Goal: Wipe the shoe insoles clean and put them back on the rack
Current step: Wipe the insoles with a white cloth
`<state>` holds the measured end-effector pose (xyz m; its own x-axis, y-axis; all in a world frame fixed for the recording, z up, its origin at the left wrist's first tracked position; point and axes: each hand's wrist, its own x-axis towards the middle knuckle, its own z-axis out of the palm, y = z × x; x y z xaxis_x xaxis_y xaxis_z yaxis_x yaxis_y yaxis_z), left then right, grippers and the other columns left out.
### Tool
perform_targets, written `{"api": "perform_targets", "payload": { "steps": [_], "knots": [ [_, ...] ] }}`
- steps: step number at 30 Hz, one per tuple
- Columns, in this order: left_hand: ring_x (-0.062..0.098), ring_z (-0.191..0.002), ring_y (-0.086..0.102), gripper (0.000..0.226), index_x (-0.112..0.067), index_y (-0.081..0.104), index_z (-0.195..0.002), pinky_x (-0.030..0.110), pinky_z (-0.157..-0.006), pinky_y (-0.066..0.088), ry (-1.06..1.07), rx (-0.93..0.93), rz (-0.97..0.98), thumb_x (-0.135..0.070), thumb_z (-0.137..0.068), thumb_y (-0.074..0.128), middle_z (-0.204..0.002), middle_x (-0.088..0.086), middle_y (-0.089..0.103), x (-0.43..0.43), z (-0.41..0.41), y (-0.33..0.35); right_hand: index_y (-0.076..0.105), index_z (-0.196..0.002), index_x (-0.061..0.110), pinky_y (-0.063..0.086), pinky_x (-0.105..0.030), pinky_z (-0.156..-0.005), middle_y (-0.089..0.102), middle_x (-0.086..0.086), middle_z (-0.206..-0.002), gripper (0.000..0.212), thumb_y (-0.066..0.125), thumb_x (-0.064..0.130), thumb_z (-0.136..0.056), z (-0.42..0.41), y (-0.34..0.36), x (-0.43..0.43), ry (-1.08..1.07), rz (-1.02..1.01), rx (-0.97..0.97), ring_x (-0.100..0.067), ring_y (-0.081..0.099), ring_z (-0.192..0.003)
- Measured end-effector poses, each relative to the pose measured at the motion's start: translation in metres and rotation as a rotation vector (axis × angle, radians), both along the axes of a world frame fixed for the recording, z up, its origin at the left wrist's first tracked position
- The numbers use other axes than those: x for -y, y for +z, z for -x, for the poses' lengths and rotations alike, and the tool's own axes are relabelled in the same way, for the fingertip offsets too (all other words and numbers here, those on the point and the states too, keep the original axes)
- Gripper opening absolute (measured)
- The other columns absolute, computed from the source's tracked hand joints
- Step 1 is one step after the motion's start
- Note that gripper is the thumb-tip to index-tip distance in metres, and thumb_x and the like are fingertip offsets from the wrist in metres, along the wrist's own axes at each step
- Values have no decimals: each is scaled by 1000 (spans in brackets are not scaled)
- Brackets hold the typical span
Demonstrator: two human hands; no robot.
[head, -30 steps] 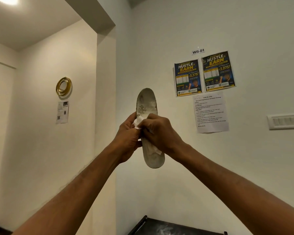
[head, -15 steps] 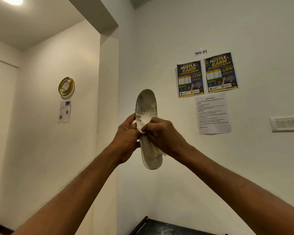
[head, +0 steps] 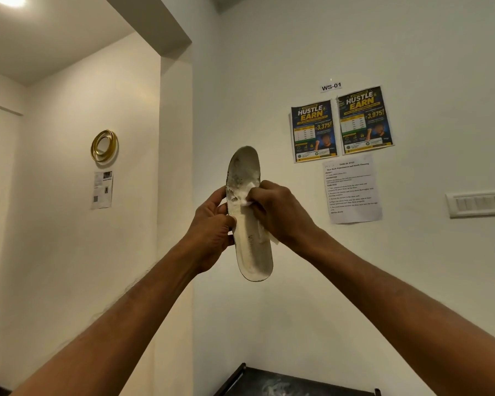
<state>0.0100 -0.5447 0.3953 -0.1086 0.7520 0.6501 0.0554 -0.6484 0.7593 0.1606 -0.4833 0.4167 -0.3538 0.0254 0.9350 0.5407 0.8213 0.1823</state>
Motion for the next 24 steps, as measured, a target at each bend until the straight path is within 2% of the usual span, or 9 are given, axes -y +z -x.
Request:
{"api": "perform_targets", "payload": {
  "steps": [4, 7, 11, 14, 15, 18, 22, 24],
  "knots": [
    [38, -115, 68, 77, -30, 44, -150, 62, -95, 55, 17, 11, -1, 22, -93, 43, -119, 8, 75, 0, -1, -1, 73, -101, 5, 61, -39, -75, 67, -13, -98, 14, 68, 14, -93, -7, 1, -5, 1, 45, -107, -25, 68, -82],
    [38, -113, 68, 79, -29, 43, -152, 60, -94, 56, 34, -7, 2, 22, -92, 44, -121, 8, 74, -1, 1, -2, 72, -99, 4, 61, -41, -73, 68, -14, -101, 14, 68, 16, -92, -7, -8, -3, -35, 0, 90, -28, 68, -85],
    [33, -106, 71, 74, -30, 46, -147, 55, -89, 59, 22, 17, -21, 21, -93, 45, -111, 2, 78, -3, 0, -3, 72, -102, 4, 62, -39, -74, 68, -13, -101, 17, 70, 16, -91, -10, -9, -5, -21, 11, 41, -27, 69, -85],
    [30, -100, 73, 72, -29, 50, -144, 50, -87, 61, 29, 11, -46, 20, -91, 48, -113, 3, 78, -4, -1, -5, 72, -103, 5, 61, -42, -73, 67, -14, -102, 15, 71, 13, -90, -2, -14, 4, -67, -43, 231, -30, 68, -84],
    [30, -98, 73, 72, -27, 50, -145, 48, -86, 61, 30, 24, -52, 21, -91, 48, -113, 3, 78, -6, -1, -6, 72, -102, 5, 61, -42, -72, 67, -14, -100, 14, 71, 12, -90, -1, -13, 5, -59, -45, 230, -30, 68, -83],
    [28, -95, 75, 61, -18, 54, -142, 43, -85, 62, 15, 76, -61, 18, -93, 45, -111, 6, 78, -10, -1, -6, 73, -96, 6, 60, -42, -69, 66, -12, -93, 9, 68, 11, -90, 1, -7, 0, -20, -1, 57, -26, 66, -77],
    [31, -102, 73, 36, -13, 66, -131, 39, -90, 61, 8, 66, -79, 1, -102, 51, -113, 10, 77, -10, -1, -7, 71, -94, 5, 58, -46, -66, 64, -13, -91, 10, 66, 12, -90, 12, -9, 5, -11, -20, 114, -30, 64, -75],
    [28, -100, 74, 32, -14, 70, -123, 34, -85, 62, -15, 102, -74, 0, -103, 49, -112, 11, 77, -11, 0, -8, 73, -97, 6, 60, -44, -70, 67, -12, -94, 11, 69, 12, -90, 12, -5, 3, 34, 8, 5, -27, 66, -79]
  ]
}}
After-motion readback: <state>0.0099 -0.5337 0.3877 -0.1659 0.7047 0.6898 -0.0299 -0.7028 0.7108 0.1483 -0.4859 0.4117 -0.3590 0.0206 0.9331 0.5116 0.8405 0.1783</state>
